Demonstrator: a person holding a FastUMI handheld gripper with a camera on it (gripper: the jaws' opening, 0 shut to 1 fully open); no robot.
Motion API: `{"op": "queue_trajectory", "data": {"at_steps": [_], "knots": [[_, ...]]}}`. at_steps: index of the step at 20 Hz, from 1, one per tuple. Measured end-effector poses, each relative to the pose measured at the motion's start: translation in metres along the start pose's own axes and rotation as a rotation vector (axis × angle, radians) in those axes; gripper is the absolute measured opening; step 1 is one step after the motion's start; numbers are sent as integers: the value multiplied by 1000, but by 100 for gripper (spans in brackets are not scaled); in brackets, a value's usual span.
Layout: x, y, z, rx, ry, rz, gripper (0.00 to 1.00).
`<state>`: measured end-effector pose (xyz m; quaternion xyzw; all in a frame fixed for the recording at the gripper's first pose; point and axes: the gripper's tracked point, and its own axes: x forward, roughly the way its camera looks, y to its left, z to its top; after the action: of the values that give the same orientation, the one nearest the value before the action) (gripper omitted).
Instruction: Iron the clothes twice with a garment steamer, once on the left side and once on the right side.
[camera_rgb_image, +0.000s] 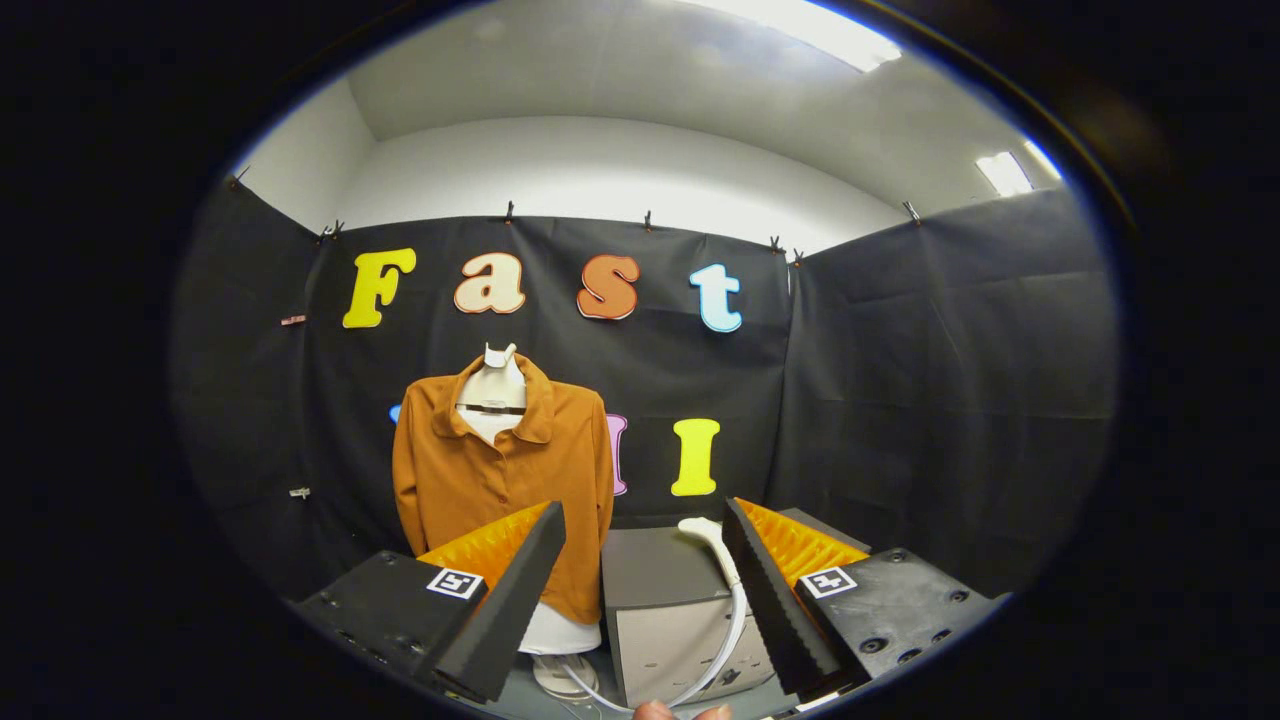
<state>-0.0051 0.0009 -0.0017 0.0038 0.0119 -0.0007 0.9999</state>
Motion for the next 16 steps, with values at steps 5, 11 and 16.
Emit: {"op": "queue_trajectory", "data": {"at_steps": [5,11,16], "knots": [[3,-1,-3,24,10,17,99],[13,-12,-1,21,15,8,99],[42,-27,-20,22,75,11,99]]}}
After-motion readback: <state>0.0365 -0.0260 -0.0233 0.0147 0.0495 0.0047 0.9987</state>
